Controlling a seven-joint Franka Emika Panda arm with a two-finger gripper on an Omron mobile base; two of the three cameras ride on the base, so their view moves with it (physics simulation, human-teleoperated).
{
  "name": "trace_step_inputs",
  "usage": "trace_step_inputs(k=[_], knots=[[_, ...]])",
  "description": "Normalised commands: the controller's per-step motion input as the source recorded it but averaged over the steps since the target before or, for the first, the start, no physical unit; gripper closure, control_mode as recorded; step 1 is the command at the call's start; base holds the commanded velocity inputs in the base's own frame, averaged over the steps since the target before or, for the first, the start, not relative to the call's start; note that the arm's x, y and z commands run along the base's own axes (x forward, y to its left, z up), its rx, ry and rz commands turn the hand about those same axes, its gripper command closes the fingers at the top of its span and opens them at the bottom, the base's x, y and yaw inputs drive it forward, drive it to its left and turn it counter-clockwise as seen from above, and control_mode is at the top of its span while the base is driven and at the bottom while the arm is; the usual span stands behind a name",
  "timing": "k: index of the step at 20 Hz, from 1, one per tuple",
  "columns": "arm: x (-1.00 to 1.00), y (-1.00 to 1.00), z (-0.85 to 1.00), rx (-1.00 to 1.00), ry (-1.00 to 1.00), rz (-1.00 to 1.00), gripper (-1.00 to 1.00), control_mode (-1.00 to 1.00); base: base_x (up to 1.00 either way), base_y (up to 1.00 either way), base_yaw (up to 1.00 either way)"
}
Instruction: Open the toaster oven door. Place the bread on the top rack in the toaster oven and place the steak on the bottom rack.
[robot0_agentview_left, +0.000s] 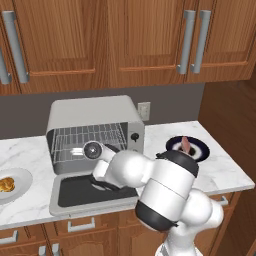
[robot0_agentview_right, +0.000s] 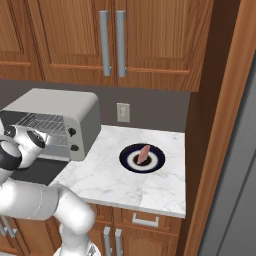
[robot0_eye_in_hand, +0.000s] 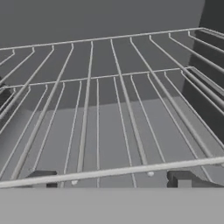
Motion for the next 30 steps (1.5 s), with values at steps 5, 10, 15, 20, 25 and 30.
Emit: trace_step_inputs(k=[5,10,15,20,25,30], knots=[[0.29,0.15,-0.01,0.00,0.00,0.05,-1.00,-1.00,0.00,0.00,0.00],[0.21,0.22,0.00,0.00,0.12,0.01,-1.00,-1.00,0.00,0.00,0.00],[0.10,0.24,0.00,0.00,0.26,0.00,-1.00,-1.00,0.00,0.00,0.00],[0.08,0.24,0.00,0.00,0.39,0.00,-1.00,-1.00,0.00,0.00,0.00],[-0.06,0.28,-0.05,0.00,0.48,0.00,-1.00,-1.00,0.00,0.00,0.00],[-0.15,0.29,-0.20,0.00,0.39,0.00,-1.00,-1.00,0.00,0.00,0.00]])
